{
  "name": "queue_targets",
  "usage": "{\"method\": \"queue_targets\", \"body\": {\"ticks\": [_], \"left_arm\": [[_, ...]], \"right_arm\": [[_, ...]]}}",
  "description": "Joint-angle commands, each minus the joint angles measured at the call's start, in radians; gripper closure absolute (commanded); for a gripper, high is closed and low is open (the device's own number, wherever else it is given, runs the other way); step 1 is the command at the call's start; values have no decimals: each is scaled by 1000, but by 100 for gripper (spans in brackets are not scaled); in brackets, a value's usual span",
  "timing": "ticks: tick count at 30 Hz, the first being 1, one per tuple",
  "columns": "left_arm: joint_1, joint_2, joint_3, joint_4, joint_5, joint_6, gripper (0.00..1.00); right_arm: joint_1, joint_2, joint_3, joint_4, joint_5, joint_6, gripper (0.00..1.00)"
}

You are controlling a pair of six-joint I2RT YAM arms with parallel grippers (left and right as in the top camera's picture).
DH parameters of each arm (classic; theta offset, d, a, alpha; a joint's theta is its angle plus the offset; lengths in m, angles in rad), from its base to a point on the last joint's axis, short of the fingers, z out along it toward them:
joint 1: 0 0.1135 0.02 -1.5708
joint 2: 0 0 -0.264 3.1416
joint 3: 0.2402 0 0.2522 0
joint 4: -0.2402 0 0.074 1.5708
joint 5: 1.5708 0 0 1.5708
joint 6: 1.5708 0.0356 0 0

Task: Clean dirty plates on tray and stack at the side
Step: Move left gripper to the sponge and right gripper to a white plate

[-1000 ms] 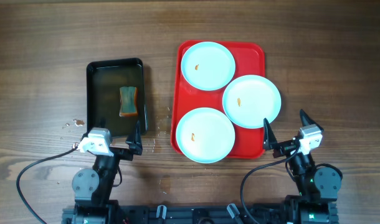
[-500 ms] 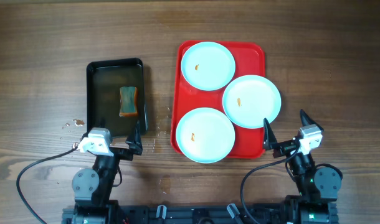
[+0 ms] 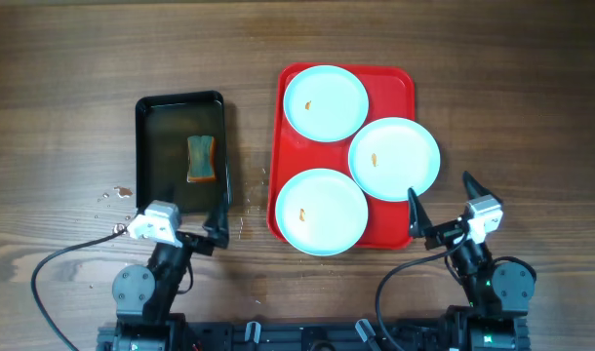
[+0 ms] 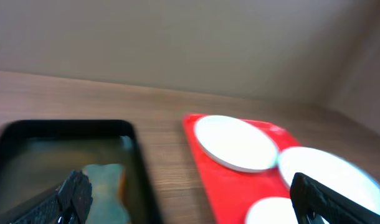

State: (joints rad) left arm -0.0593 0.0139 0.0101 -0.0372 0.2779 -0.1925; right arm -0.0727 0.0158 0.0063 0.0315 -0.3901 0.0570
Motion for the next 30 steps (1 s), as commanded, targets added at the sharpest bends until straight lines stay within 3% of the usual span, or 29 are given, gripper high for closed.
{"method": "queue_targets", "body": {"ticks": [1,5,9,13,17,20,22,25,27,30], "left_arm": [[-4,-3,-4,17,150,-113,0],[-4,-2,61,117,175,-116,0],[-4,40,237,53,119,-115,0],[-4,190,454,-137,43,-100,0],[-4,464,743,-456,35,-100,0],[-4,617,866,-590,35,-100,0],[-4,710,908,-626,35,-100,0],[-4,780,907,-653,80,-111,0],[-4,833,906,-690,-22,-108,0],[-4,939,906,-747,-229,-163,0]], "right_arm": [[2,2,-1,15,-104,289,0],[2,3,60,80,-258,339,0],[2,44,219,63,-319,315,0],[2,182,455,-159,-314,282,0],[2,497,817,-643,-301,263,0],[2,684,976,-842,-299,182,0],[2,792,1010,-862,-299,161,0],[3,927,1009,-863,-373,268,0],[3,1016,1009,-869,-430,208,0],[26,1090,1009,-934,-283,182,8]]}}
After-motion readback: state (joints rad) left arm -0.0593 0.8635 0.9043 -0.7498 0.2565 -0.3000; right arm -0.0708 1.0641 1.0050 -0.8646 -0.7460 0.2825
